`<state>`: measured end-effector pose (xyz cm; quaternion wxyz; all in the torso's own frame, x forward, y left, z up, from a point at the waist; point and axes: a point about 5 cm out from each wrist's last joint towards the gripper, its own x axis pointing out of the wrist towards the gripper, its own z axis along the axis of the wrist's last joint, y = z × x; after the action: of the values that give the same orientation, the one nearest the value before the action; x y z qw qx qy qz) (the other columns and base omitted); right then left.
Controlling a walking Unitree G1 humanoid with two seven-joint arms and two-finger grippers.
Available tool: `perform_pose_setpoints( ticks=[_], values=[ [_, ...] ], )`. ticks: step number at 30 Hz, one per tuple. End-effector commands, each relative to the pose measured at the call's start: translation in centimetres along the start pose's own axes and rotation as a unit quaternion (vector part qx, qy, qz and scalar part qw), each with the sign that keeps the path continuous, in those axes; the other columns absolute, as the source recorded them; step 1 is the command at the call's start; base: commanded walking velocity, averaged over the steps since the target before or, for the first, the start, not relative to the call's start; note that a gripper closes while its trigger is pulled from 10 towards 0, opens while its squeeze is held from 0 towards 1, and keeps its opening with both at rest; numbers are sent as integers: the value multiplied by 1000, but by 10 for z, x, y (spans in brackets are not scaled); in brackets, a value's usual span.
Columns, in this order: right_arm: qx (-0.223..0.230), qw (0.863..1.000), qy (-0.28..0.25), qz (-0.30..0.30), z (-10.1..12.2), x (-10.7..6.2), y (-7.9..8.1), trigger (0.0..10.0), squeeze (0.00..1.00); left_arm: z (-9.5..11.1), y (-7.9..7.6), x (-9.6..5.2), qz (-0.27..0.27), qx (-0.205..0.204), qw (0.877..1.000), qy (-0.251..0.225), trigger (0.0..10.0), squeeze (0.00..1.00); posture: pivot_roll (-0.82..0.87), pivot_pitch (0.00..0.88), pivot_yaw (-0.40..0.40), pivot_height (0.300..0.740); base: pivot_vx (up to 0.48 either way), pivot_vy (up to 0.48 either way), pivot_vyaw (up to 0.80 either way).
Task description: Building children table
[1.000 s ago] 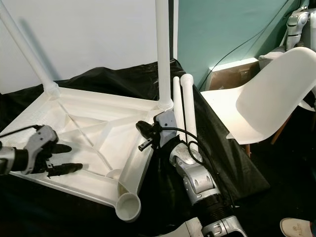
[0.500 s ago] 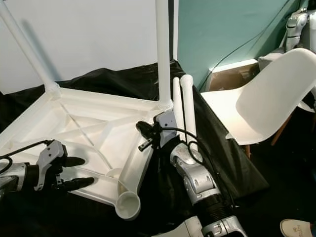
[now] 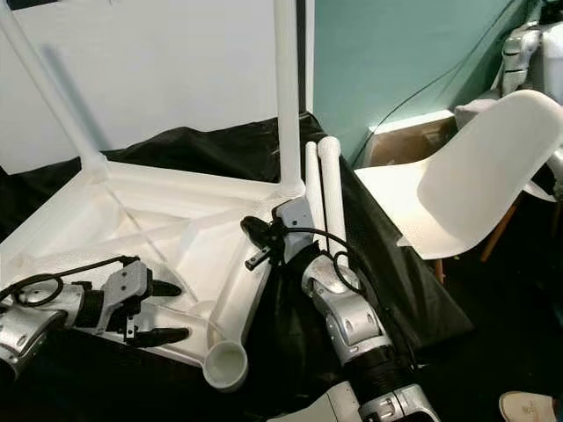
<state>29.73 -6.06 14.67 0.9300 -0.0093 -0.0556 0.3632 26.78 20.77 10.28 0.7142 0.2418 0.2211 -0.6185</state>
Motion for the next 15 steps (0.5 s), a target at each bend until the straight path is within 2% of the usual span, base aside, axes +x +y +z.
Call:
perform_pose_setpoints(
  ticks=[1,2,3,7,9,15],
  values=[
    [-1,1000,2,5,0,2,2,10000,0,-23,-7,9,6,-28,998,47,0,263,-55,0,63,740,0,0,0],
    [-1,1000,2,5,0,2,2,10000,0,-23,-7,9,6,-28,998,47,0,263,-55,0,63,740,0,0,0],
    [0,1000,2,4,0,2,2,10000,0,-25,-4,9,23,-30,998,57,0,0,-55,0,63,740,0,0,0],
    [0,1000,2,2,-1,1,2,10000,0,-31,1,9,44,-27,996,73,0,0,-56,0,64,740,0,0,0],
    [1,1000,2,1,-1,1,3,10000,0,-33,7,10,70,-41,994,75,0,0,-54,0,65,740,0,0,0],
    [2,1000,2,2,-1,1,3,10000,0,-26,29,9,159,-85,983,31,0,0,-54,0,65,740,0,0,0]
  ],
)
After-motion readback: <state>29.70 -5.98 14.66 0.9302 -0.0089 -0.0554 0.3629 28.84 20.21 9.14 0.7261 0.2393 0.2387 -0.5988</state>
